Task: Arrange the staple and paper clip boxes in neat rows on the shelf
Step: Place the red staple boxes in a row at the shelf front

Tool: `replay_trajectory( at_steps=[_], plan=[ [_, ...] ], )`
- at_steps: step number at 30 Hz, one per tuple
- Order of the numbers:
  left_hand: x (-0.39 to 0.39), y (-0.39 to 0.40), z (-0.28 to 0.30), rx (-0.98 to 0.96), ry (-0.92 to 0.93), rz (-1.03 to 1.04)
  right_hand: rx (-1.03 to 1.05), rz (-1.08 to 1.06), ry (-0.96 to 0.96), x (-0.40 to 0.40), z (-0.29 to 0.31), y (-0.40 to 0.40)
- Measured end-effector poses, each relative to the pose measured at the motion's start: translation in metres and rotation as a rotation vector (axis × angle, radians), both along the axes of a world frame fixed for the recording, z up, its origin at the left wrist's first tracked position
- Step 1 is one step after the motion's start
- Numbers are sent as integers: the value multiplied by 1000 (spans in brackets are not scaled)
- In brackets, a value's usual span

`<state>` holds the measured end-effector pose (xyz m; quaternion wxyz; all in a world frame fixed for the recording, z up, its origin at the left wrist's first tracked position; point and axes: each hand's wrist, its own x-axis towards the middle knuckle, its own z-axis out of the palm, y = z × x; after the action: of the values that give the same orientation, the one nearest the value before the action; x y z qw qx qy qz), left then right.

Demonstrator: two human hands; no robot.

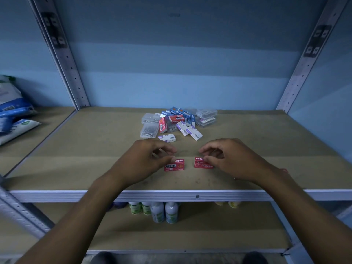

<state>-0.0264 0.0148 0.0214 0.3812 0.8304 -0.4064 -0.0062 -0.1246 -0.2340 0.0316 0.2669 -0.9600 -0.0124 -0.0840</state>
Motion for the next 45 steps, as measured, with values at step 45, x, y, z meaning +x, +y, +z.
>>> replay_trajectory(
  at_steps=[45],
  plan=[
    [-14,-23,-2,-90,-23,27,-22,32,19,-3,-3,1]
  ],
)
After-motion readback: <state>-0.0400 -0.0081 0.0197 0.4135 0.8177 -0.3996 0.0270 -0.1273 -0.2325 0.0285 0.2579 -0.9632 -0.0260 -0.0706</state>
